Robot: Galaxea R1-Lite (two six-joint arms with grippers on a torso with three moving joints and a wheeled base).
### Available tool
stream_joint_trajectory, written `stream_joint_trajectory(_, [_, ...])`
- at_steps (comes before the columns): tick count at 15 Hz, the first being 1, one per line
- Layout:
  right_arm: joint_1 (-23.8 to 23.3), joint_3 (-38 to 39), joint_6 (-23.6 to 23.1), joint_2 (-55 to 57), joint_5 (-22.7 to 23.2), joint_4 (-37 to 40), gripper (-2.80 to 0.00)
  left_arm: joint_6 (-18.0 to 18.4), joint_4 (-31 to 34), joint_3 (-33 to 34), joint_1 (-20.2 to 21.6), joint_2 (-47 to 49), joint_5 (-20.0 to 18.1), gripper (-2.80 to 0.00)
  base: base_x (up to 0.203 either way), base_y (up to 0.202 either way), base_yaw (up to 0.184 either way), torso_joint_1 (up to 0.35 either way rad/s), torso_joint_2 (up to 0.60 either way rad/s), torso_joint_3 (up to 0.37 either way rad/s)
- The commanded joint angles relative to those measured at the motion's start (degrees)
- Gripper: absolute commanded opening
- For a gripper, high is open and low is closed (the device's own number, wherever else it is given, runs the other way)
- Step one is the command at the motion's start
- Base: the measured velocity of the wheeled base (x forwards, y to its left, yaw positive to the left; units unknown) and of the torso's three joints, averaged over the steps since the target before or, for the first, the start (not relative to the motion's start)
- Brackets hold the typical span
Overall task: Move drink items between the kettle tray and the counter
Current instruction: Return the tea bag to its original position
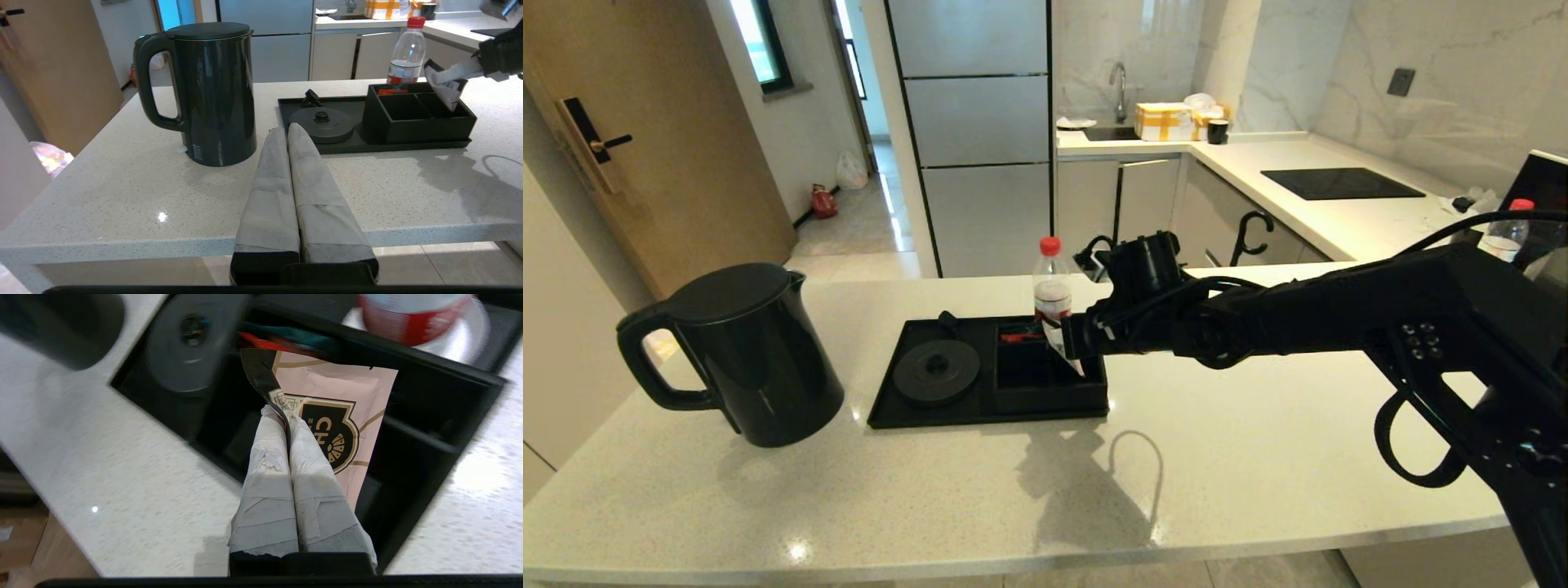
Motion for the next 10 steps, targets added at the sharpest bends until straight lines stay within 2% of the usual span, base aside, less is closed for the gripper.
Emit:
stream_joint_trajectory(1, [-0.1,-0.1,0.1,1.0,0.1,-0.1,-2.8,0.0,-0.1,2.3,0.0,0.0,0.0,-2.8,0.0,0.0,0.0,0.0,0.0,0.0])
stream_joint_trajectory(10, [-0.3,-1.5,0.1,2.1,0.2,-0.1,-2.8,0.0,-0.1,2.3,0.0,0.0,0.0,-2.8,0.0,0.0,0.0,0.0,0.0,0.0])
